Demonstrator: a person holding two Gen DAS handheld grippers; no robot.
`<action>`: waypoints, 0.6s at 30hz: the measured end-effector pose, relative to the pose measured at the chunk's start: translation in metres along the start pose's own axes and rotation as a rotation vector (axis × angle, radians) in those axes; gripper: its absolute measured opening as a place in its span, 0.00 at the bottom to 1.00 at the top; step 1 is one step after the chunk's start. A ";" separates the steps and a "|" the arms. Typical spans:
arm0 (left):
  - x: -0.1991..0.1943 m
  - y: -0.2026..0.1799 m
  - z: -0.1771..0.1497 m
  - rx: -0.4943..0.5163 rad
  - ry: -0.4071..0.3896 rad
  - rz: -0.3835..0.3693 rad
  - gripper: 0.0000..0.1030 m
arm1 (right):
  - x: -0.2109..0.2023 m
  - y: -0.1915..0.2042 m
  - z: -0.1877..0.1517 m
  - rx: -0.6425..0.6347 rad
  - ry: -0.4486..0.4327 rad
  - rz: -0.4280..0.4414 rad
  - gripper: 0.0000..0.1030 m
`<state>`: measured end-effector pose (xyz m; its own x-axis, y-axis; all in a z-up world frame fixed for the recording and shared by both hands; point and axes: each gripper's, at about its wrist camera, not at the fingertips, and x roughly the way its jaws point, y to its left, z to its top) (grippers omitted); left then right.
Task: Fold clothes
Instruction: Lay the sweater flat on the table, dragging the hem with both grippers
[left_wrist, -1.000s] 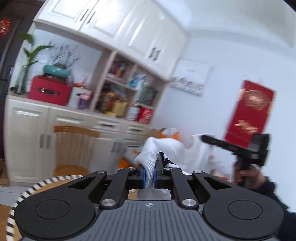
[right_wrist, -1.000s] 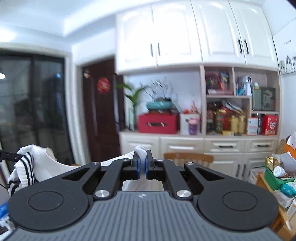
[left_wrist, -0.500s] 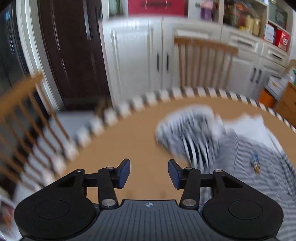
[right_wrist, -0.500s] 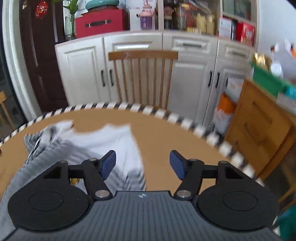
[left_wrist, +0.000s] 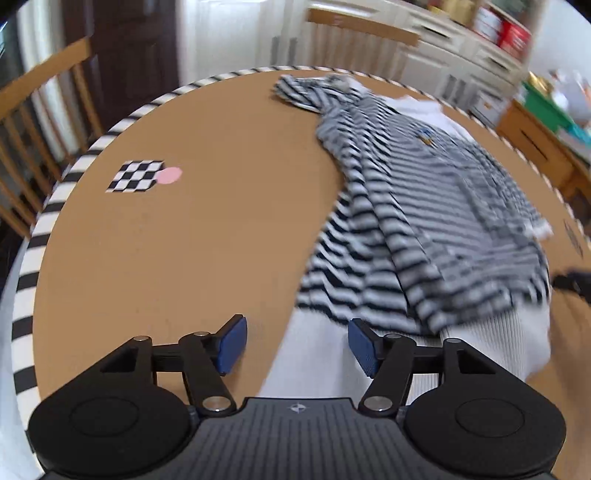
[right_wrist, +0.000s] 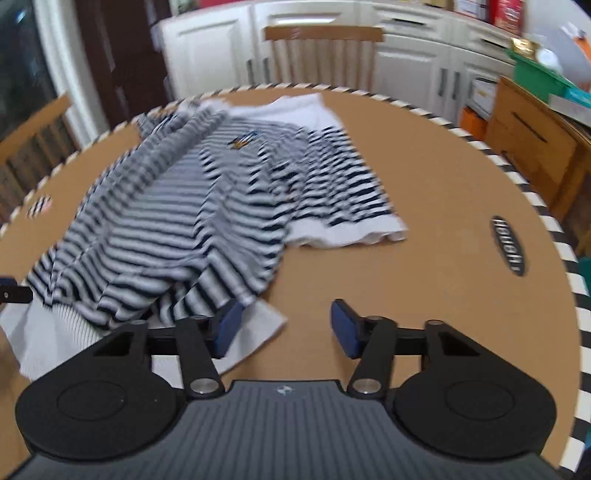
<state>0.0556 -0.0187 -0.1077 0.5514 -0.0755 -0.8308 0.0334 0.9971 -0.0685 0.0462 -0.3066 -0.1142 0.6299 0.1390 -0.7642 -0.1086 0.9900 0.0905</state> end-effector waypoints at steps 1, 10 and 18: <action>-0.002 -0.005 -0.004 0.030 -0.004 -0.009 0.55 | 0.005 0.006 -0.001 -0.021 0.014 0.007 0.43; -0.044 0.000 -0.024 0.103 -0.038 -0.104 0.08 | -0.046 0.014 0.003 0.085 -0.035 0.047 0.06; -0.094 0.048 -0.061 -0.150 0.069 -0.224 0.08 | -0.153 -0.008 -0.074 0.309 0.049 -0.027 0.06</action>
<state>-0.0454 0.0353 -0.0664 0.4862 -0.2996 -0.8209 0.0218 0.9433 -0.3313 -0.1066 -0.3376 -0.0453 0.5907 0.1183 -0.7982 0.1512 0.9555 0.2535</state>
